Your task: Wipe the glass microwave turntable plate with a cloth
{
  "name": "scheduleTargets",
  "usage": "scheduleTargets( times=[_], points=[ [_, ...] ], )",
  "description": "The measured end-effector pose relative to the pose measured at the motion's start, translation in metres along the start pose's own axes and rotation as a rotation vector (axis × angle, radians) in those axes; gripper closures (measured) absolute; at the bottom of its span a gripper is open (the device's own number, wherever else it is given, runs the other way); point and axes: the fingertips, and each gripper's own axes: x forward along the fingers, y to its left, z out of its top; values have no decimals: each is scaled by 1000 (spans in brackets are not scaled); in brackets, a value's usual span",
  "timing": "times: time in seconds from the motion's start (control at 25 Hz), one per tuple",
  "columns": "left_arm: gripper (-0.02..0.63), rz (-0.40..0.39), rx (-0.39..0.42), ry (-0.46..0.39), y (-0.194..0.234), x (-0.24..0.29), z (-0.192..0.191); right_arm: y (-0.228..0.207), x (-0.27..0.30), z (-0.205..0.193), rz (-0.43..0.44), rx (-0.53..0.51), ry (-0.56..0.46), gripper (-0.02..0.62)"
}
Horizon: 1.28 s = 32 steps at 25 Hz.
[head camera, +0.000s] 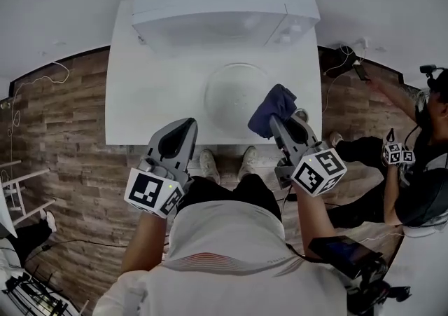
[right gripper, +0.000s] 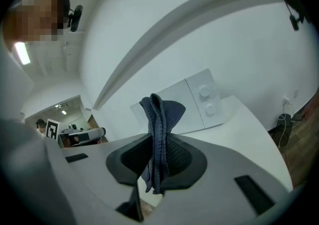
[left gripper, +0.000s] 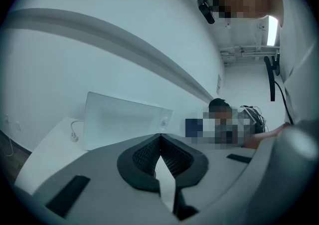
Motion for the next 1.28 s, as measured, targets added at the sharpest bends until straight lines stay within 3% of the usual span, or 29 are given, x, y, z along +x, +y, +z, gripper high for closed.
scheduleTargets(
  times=[0.28, 0.64, 1.0, 1.28],
  points=[
    [595, -44, 31, -53, -1, -26, 29, 50, -35, 39, -19, -106, -161, 532],
    [595, -11, 48, -110, -19, -55, 40, 73, -66, 50, 9, -144, -205, 532],
    [596, 50, 67, -168, -83, -107, 42, 115, -130, 42, 99, -267, -224, 532],
    [596, 94, 81, -169, -147, -151, 22, 123, -196, 19, 143, -270, -228, 532]
  ],
)
